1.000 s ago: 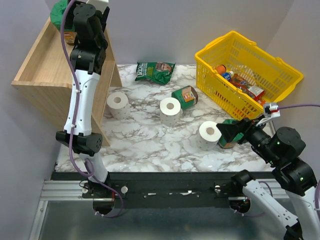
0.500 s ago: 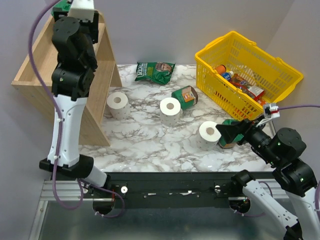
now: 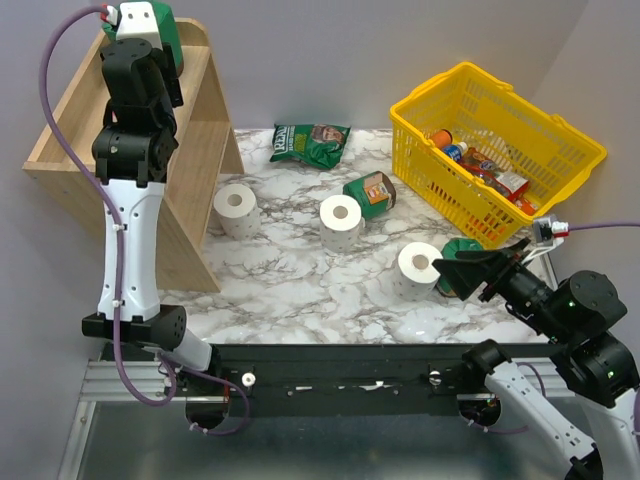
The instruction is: Place and organize the paper towels onto the shelf
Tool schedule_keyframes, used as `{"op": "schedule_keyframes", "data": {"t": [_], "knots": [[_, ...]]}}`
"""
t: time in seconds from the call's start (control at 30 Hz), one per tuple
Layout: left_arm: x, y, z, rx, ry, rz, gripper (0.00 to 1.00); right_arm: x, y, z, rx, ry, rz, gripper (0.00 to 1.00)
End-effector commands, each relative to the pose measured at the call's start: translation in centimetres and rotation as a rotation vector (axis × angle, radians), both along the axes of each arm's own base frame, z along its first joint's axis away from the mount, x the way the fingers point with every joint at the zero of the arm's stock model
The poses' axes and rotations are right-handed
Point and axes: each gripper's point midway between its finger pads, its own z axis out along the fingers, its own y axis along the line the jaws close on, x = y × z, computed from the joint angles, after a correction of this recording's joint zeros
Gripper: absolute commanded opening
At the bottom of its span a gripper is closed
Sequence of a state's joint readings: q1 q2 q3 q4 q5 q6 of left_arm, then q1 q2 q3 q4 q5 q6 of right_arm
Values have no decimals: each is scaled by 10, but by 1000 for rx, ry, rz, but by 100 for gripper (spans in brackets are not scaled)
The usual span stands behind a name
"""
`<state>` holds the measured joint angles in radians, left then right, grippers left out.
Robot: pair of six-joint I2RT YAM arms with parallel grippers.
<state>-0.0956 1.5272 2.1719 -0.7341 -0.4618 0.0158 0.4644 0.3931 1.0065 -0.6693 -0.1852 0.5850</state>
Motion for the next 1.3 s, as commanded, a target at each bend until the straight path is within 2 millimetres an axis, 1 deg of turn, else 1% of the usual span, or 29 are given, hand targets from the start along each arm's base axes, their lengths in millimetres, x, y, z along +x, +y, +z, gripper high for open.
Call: {"op": "schedule_keyframes", "data": {"t": [0.0,0.07,0.13,0.17,0.2,0.23,0.27,0.33,0.37,0.4,0.47,0.5,0.57,0.73,0.77,0.8,0.83,0.87,0.9,0.93,0.97,1.0,1.03,1.07,1.1,1.17,1.2,1.23,1.27], "knots": [[17,-4,6,-37,-55,-31,61,-6,6,7,48,-28,43,93],[24,-1,4,-39,-60,-16,61,-4,7,11,47,-42,45,93],[37,-2,-4,-41,-45,-20,61,-1,9,14,38,-50,50,93],[41,-2,-2,-42,-50,-26,61,0,10,15,35,-50,53,93],[50,-2,-10,-39,-31,-23,61,0,11,16,33,-50,59,93],[53,-1,-13,-37,-24,-17,61,1,12,17,28,-54,65,93],[56,1,-14,-32,-23,-8,61,2,14,19,28,-52,70,93],[68,7,-25,-24,2,15,62,2,16,20,26,-55,79,92],[69,10,-24,-20,0,28,61,4,16,20,25,-53,81,92],[76,12,-29,-19,6,39,61,5,16,20,24,-54,76,92],[80,15,-27,15,9,44,61,6,16,19,19,-55,72,91],[84,16,-30,27,20,47,61,7,16,17,17,-51,72,91],[85,19,-23,37,7,60,61,9,16,15,16,-46,67,91],[89,31,-19,66,-4,111,64,9,16,10,28,-25,59,90],[88,32,-14,66,-15,114,64,9,16,7,25,-20,59,90],[86,32,-14,64,-8,114,64,11,15,4,21,-15,49,90],[86,28,-11,54,-17,89,64,13,14,-2,11,-2,42,90],[86,23,-14,31,-19,66,64,14,14,-7,3,11,34,90],[77,19,-3,15,-44,41,66,18,12,-11,-5,21,14,90],[76,6,0,0,-55,-35,68,18,10,-17,-16,45,2,90],[74,-1,-3,-18,-51,-72,70,21,9,-22,-27,62,-9,90],[61,-6,9,-25,-78,-104,73,24,5,-26,-38,71,-34,90],[56,-13,13,-27,-89,-143,74,25,3,-33,-50,94,-48,90],[53,-21,10,-32,-78,-190,75,28,1,-39,-60,112,-70,90],[39,-26,21,-62,-110,-215,76,32,-4,-45,-72,132,-108,90],[30,-39,19,-77,-105,-282,78,34,-9,-58,-88,188,-143,90],[16,-41,28,-83,-127,-298,79,37,-11,-64,-100,204,-163,89],[10,-45,30,-86,-133,-317,79,37,-14,-71,-118,229,-175,87],[9,-48,18,-91,-108,-334,80,37,-15,-76,-123,255,-186,86]]}}
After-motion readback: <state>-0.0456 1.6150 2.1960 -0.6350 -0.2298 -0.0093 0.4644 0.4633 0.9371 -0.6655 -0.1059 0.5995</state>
